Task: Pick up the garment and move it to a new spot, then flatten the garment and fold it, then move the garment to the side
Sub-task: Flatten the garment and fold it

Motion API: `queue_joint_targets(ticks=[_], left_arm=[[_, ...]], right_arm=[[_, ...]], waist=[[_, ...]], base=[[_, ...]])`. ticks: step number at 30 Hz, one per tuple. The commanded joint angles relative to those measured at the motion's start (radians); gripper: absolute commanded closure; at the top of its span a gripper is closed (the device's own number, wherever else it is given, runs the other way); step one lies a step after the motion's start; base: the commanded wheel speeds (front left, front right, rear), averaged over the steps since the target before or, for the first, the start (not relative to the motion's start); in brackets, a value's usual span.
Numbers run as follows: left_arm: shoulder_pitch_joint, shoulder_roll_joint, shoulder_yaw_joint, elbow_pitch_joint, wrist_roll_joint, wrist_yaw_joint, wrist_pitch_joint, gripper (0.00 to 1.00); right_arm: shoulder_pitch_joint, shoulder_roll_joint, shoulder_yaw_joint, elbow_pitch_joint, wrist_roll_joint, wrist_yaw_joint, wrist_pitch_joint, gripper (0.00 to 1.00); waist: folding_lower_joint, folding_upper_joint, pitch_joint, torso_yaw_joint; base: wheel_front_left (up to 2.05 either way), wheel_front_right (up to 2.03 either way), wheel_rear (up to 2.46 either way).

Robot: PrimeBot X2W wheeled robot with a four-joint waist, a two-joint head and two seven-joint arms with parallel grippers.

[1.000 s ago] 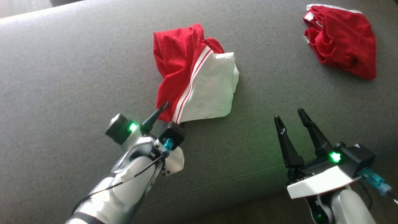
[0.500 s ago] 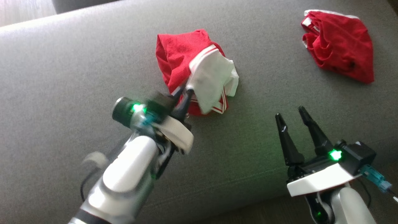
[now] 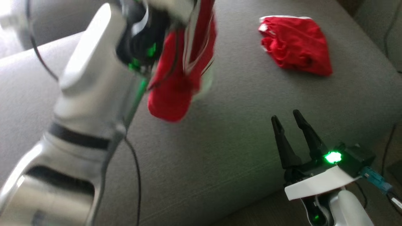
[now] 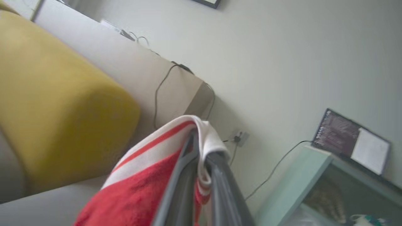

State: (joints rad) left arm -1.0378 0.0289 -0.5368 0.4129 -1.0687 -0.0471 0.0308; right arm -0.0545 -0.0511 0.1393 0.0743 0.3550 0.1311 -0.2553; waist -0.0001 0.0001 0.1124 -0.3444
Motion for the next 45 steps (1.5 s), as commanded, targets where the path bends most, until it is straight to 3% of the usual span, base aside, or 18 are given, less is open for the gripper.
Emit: queue_joint_targets(ticks=[1,5,11,19,21,22,23,24,29,33,36,40,45], left_arm=[[-0.086,0.022,0.017,-0.044,-0.081,0.02,0.009,1.0],[-0.215,0.022,-0.005,-0.05,-0.227,0.067,-0.017,1.0],[-0.282,0.033,0.021,0.03,-0.27,0.113,-0.039,1.0],[-0.066,0.209,-0.025,0.305,-0.237,0.196,0.045,1.0],[-0.01,0.245,-0.023,0.37,-0.238,0.196,0.041,1.0],[0.014,0.26,-0.024,0.394,-0.235,0.182,0.034,0.67],[0.035,0.272,-0.016,0.418,-0.24,0.169,0.02,0.12],[0.051,0.283,-0.004,0.442,-0.245,0.158,-0.001,0.0],[0.078,0.308,0.04,0.509,-0.23,0.113,-0.178,0.0],[0.106,0.274,0.092,0.476,-0.243,0.074,-0.273,0.0],[0.206,0.182,0.084,0.377,-0.258,0.021,-0.283,0.0],[0.335,0.091,0.035,0.299,-0.243,0.023,-0.287,0.0],[0.435,0.035,-0.033,0.287,-0.222,0.037,-0.29,0.0]], right_arm=[[-0.037,0.001,0.03,-0.031,0.012,0.0,-0.006,0.0],[-0.042,0.001,0.029,-0.038,0.024,0.0,-0.006,0.0],[-0.042,0.001,0.019,-0.043,0.029,0.0,-0.006,0.0],[-0.043,0.001,0.016,-0.046,0.021,0.0,-0.006,0.0],[-0.046,0.001,0.018,-0.047,0.015,0.0,-0.006,0.0],[-0.048,0.001,0.018,-0.047,0.011,0.0,-0.006,0.0],[-0.049,0.001,0.018,-0.047,0.008,0.0,-0.006,0.0],[-0.05,0.001,0.016,-0.048,0.005,0.0,-0.006,0.0],[-0.051,0.001,0.006,-0.052,-0.009,0.0,-0.006,0.0],[-0.041,0.001,-0.008,-0.057,-0.02,0.0,-0.006,0.0],[-0.031,0.001,-0.022,-0.066,-0.026,0.0,-0.006,0.0],[-0.027,0.001,-0.038,-0.077,-0.03,0.0,-0.006,0.0],[-0.037,0.001,-0.032,-0.083,-0.043,0.0,-0.006,0.0]], waist=[[0.0001,-0.0001,-0.011,-0.032],[0.0001,-0.0001,-0.005,-0.046],[0.0001,-0.0001,0.003,-0.042],[0.0001,-0.0001,0.019,-0.016],[0.0001,-0.0001,0.029,-0.007],[0.0001,-0.0001,0.034,-0.003],[0.0001,-0.0001,0.04,0.002],[0.0001,-0.0001,0.046,0.008],[0.0001,-0.0001,0.07,0.035],[0.0001,-0.0001,0.08,0.06],[0.0001,-0.0001,0.095,0.083],[0.0001,-0.0001,0.107,0.105],[0.0001,-0.0001,0.121,0.104]], base=[[0.0,0.0,0.0],[0.0,0.0,0.0],[0.0,0.0,0.0],[0.0,0.0,0.0],[0.0,0.0,0.0],[0.0,0.0,0.0],[0.0,0.0,0.0],[0.0,0.0,0.0],[0.0,0.0,0.0],[0.0,0.0,0.0],[0.0,0.0,0.0],[0.0,0.0,0.0],[0.0,0.0,0.0]])
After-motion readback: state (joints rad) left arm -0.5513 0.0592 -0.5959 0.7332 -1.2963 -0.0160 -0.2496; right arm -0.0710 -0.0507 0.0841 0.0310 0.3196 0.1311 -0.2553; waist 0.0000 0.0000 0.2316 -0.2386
